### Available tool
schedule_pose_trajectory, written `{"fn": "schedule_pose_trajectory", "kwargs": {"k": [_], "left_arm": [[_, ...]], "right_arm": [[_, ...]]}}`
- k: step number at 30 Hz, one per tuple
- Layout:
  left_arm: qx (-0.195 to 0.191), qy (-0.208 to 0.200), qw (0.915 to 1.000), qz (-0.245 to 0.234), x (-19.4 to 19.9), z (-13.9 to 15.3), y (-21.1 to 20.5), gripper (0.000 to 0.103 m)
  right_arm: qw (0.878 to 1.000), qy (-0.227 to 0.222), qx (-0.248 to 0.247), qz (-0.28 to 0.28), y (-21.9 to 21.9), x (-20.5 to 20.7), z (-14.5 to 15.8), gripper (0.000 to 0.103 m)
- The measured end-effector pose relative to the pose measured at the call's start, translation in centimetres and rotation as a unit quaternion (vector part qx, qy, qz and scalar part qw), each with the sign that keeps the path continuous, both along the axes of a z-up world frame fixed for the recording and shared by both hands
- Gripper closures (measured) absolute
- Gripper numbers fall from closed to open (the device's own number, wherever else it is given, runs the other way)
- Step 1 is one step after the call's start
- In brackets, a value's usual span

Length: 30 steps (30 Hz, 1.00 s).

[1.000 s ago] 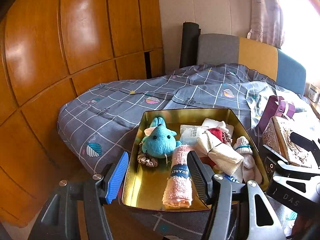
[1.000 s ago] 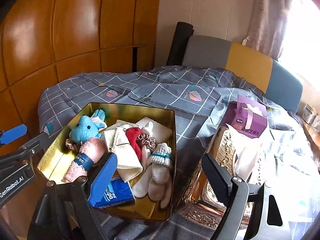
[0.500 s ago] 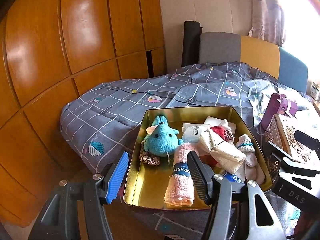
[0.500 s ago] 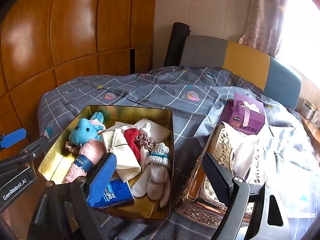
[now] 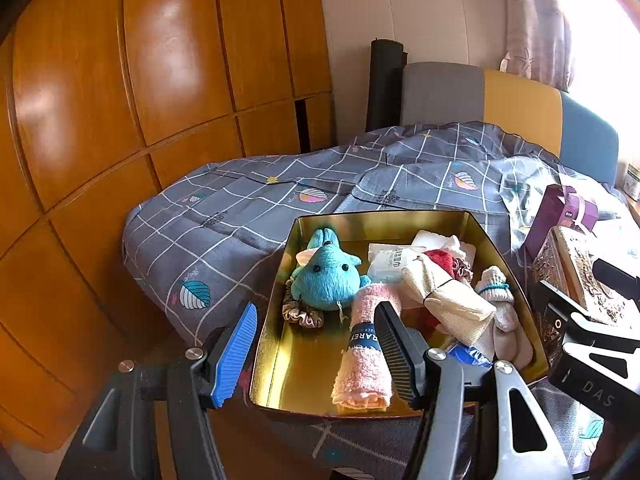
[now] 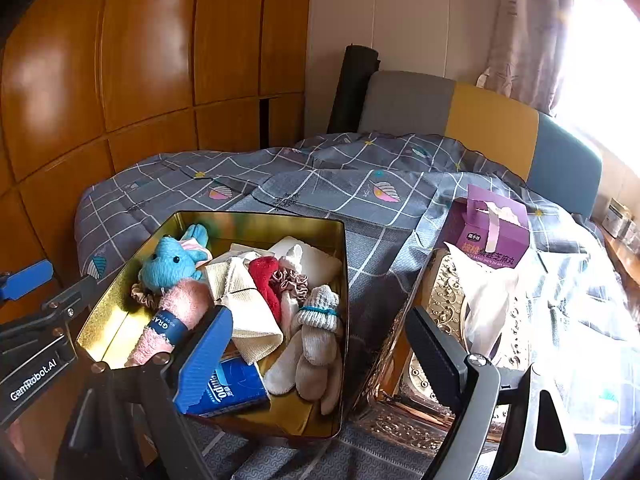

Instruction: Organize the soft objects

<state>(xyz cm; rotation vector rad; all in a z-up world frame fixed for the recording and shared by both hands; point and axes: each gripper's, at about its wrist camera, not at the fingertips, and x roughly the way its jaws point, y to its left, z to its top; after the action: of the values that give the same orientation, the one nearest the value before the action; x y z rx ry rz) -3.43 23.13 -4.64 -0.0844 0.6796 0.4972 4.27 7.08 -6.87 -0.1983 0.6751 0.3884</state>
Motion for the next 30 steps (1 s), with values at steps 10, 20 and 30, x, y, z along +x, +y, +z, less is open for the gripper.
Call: {"fn": "schedule_pose_trajectory", "kwargs": {"k": [10, 20, 30], "left_arm": [[0.001, 0.002, 1.0, 0.0, 0.04, -0.05, 0.01, 0.041], [0.0, 0.002, 1.0, 0.001, -0.14, -0.16, 0.09, 0.041], [-0.011, 0.013, 0.9998, -0.002, 0.2, -0.48, -0.15, 0.041]], "right_arm": [[1.0, 0.002, -0.001, 0.001, 0.25, -0.1, -0.12, 0.014], [1.0, 0.002, -0.002, 0.0, 0.23, -0.13, -0.16, 0.014], [1.0, 0.0, -0.004, 0.001, 0.25, -0.08, -0.2, 0.014]]}}
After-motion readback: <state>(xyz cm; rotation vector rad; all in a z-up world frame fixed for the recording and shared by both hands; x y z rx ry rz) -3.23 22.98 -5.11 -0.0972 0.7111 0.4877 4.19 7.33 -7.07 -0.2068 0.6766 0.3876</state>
